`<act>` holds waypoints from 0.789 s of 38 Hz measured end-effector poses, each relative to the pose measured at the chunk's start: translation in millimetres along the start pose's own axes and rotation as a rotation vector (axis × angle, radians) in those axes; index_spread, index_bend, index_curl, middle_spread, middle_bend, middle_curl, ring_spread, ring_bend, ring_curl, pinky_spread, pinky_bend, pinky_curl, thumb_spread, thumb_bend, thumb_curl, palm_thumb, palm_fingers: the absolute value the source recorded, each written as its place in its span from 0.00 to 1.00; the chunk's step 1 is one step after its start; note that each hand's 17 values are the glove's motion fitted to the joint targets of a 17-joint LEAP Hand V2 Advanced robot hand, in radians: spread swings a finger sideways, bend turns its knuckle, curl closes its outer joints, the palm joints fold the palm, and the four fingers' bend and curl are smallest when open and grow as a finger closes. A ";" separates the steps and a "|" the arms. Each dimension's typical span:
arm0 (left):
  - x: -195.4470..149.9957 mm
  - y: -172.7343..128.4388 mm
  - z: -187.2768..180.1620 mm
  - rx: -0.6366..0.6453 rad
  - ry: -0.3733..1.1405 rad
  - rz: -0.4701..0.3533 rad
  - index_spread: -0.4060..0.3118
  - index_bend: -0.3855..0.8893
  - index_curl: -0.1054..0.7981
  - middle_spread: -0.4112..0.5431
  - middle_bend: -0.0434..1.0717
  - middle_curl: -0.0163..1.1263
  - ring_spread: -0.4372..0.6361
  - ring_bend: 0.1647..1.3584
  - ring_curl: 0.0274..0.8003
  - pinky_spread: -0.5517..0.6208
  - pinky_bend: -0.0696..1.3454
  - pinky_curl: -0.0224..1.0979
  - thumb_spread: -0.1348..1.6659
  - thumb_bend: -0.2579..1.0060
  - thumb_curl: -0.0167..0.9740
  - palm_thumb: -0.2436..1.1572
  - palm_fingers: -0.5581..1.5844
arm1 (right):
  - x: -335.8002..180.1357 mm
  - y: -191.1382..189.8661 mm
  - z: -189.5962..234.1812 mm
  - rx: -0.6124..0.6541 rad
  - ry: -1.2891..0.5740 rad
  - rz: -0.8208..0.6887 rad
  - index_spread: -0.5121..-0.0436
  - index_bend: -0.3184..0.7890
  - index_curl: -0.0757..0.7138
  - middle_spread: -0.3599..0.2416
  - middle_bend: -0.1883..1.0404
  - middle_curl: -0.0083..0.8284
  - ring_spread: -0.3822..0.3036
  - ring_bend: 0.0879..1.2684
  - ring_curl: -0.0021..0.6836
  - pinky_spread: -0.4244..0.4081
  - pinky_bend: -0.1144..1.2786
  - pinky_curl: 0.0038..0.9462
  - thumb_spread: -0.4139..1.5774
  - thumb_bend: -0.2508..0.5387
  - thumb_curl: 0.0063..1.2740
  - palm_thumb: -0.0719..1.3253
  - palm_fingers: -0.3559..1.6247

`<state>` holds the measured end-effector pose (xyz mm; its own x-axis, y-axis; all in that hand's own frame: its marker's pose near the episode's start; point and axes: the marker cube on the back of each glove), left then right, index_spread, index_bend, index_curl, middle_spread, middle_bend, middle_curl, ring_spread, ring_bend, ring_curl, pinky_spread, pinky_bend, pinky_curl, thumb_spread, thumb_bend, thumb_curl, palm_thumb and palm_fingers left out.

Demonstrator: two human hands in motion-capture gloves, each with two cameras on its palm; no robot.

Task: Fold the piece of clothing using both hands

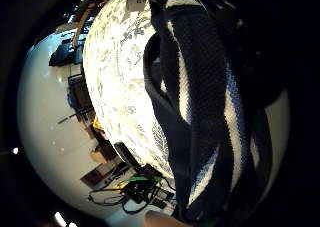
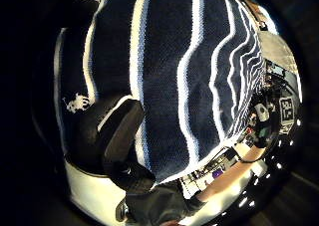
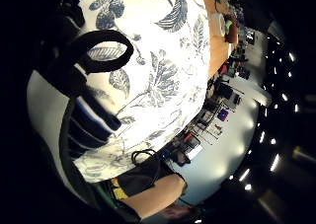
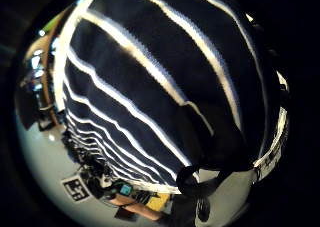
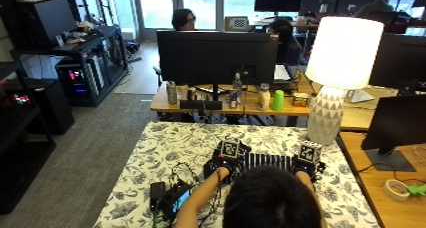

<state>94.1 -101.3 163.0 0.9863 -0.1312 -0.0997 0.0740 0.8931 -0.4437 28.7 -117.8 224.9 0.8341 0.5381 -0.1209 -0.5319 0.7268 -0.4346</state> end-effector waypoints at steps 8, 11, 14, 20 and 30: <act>3.4 -3.3 -3.3 -0.002 0.006 0.033 0.38 0.45 0.54 0.50 0.16 0.20 0.56 0.36 0.41 0.58 0.47 0.35 0.68 0.19 0.25 0.33 0.47 | 0.8 13.3 3.5 -0.106 -0.040 0.178 0.72 0.34 0.13 0.59 0.43 0.52 0.46 0.56 0.59 0.40 0.74 0.40 0.82 0.32 0.18 0.53 0.53; 1.4 -3.2 -4.9 -0.018 0.014 0.025 0.38 0.44 0.55 0.50 0.16 0.20 0.56 0.35 0.41 0.58 0.46 0.34 0.67 0.19 0.26 0.34 0.48 | -3.9 10.5 1.7 -0.002 -0.057 0.145 0.77 0.37 0.16 0.55 0.46 0.53 0.42 0.56 0.57 0.33 0.71 0.38 0.80 0.35 0.20 0.59 0.61; -1.5 -6.5 -7.9 -0.018 0.053 0.036 0.38 0.44 0.55 0.50 0.15 0.20 0.56 0.35 0.40 0.58 0.46 0.34 0.67 0.19 0.26 0.35 0.48 | -10.0 3.6 -2.6 0.189 -0.064 0.029 0.76 0.39 0.19 0.49 0.45 0.53 0.36 0.55 0.56 0.23 0.69 0.36 0.78 0.38 0.22 0.64 0.71; -17.3 -3.8 -19.6 -0.053 0.154 0.013 0.38 0.45 0.56 0.51 0.15 0.21 0.56 0.33 0.39 0.58 0.45 0.34 0.68 0.21 0.27 0.39 0.47 | -2.1 2.0 -7.0 0.230 -0.069 0.083 0.72 0.41 0.28 0.39 0.47 0.57 0.29 0.58 0.63 0.14 0.63 0.37 0.75 0.46 0.26 0.77 0.80; -64.6 28.9 -73.6 0.042 0.188 0.006 0.38 0.44 0.56 0.49 0.16 0.21 0.50 0.32 0.39 0.52 0.45 0.34 0.71 0.21 0.28 0.46 0.50 | -7.8 19.4 -61.4 0.366 -0.139 -0.034 0.66 0.42 0.38 0.34 0.47 0.58 0.24 0.57 0.64 0.09 0.57 0.37 0.67 0.39 0.31 0.80 0.82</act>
<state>21.7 -98.7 91.1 0.9420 -0.2007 -0.2690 0.0783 0.9108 -0.4054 20.8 -134.1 162.6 0.8379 0.5454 0.0213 -0.5420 0.8360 -0.0857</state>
